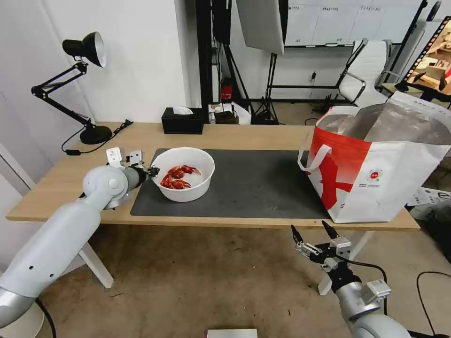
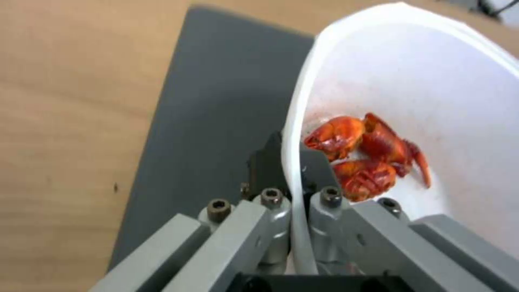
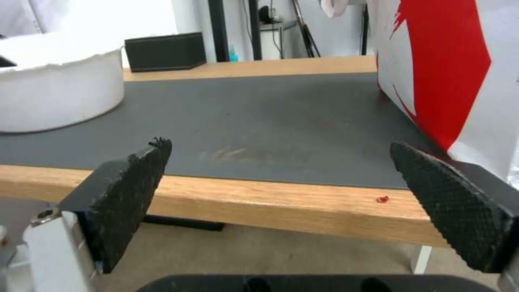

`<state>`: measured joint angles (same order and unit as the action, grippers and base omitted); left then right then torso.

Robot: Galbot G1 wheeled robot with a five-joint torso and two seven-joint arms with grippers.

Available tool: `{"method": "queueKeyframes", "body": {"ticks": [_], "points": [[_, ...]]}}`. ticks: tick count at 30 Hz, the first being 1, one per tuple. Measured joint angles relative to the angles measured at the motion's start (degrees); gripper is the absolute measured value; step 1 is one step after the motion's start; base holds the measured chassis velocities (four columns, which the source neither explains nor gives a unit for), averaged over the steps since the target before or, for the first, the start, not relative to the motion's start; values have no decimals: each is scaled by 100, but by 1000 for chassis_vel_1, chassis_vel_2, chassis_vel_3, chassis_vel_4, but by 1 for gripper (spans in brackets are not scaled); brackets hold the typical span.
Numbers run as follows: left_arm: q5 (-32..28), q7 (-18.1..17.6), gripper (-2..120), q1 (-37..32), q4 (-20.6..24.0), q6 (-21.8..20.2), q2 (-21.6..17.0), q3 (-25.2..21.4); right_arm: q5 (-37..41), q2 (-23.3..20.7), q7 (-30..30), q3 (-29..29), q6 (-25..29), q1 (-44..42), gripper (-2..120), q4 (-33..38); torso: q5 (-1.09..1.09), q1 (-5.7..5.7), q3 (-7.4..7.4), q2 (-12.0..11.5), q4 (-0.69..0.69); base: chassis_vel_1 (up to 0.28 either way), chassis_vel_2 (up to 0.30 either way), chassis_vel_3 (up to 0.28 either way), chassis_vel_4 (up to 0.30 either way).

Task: Pick up the trash from the table and place it into the takeout bag.

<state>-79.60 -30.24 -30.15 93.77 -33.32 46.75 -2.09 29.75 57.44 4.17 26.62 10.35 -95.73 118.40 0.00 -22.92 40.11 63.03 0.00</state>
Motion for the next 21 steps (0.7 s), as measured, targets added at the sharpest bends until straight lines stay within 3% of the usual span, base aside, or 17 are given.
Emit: {"method": "queueKeyframes", "body": {"ticks": [3, 5, 6, 9, 15, 17, 18, 21], "points": [[231, 170, 0, 28, 127, 278, -41, 4, 0, 0, 0, 0, 0, 0, 100, 0, -1, 0, 0, 0, 0, 0, 0, 0, 0], [801, 471, 0, 182, 316, 814, -130, 146, 0, 0, 0, 0, 0, 0, 100, 0, 1, 0, 0, 0, 1, 0, 0, 0, 0], [801, 471, 0, 182, 316, 814, -130, 146, 0, 0, 0, 0, 0, 0, 100, 0, 1, 0, 0, 0, 1, 0, 0, 0, 0], [1413, 715, 0, 753, 510, 1430, -159, 569, 0, 0, 0, 0, 0, 0, 100, 0, 1, 0, 0, 0, 1, 0, 0, 0, 0], [1550, 745, 0, 1513, 540, 1623, 10, 1107, 0, 0, 0, 0, 0, 0, 100, 0, 3, 0, 0, 0, 0, 0, 0, 0, 0], [1551, 730, 0, 2245, 325, 1624, 351, 1668, 0, 0, 0, 0, 0, 1, 100, 0, 0, 0, 1, 0, 1, 0, 0, 0, 0], [1551, 730, 0, 2245, 325, 1624, 351, 1668, 0, 0, 0, 0, 0, 1, 100, 0, 0, 0, 1, 0, 1, 0, 0, 0, 0], [1543, 712, 0, 3206, -157, 1600, 955, 2317, 0, 0, 1, 1, 0, 0, 100, 0, 4, 0, 0, 0, -1, 0, 0, 0, 0]]}}
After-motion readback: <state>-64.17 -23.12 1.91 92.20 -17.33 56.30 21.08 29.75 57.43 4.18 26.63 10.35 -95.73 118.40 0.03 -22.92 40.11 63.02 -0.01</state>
